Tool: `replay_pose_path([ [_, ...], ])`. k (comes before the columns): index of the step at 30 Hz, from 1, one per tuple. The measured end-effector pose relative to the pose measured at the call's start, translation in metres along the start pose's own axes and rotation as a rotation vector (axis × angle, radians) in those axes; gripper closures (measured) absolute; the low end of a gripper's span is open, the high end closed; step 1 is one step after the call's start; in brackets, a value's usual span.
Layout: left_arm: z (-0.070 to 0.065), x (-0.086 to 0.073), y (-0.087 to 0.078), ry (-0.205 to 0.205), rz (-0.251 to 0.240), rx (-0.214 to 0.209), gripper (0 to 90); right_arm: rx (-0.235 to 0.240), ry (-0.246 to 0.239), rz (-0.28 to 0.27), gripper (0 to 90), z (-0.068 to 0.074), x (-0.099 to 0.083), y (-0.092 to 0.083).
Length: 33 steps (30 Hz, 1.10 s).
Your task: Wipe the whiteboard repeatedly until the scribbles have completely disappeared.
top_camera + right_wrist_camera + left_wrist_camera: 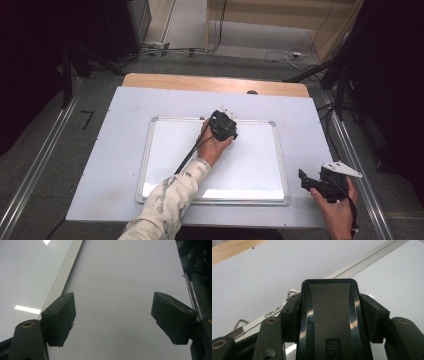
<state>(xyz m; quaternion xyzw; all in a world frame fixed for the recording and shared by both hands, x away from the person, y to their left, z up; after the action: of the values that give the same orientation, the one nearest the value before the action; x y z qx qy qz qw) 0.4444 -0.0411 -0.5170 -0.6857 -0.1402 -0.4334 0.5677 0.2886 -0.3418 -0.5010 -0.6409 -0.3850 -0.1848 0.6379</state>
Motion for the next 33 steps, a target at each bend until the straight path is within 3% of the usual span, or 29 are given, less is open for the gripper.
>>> replay_pose_path([
  [6,-0.011,0.004,0.004,0.008,0.002,-0.011,41.5,0.001,0.001,0.0,18.5,0.0,0.0,0.0],
  [12,-0.01,0.004,0.004,-0.006,0.004,-0.018,41.4,-0.001,-0.006,0.006,18.6,0.0,-0.001,0.001],
  [25,0.011,-0.01,-0.01,-0.017,0.009,-0.008,41.3,-0.005,-0.01,0.004,18.6,0.0,-0.001,0.001],
  [33,-0.002,-0.003,-0.003,0.003,0.009,-0.01,41.4,-0.006,-0.004,0.003,18.6,0.0,0.0,0.0],
])
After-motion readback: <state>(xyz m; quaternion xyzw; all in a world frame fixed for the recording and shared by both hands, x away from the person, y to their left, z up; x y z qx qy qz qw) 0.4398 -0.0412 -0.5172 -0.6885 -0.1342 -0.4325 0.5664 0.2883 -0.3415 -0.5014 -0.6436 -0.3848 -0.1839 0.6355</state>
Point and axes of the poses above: each handheld gripper's, and its own axes: y roughly forward along the jaws, x roughly out of its top, z roughly to its left, the point moved 4 cm from there along y, roughly forward along the jaws, and after that the axes turned 5 degrees about -y, right-handed, at the moved point
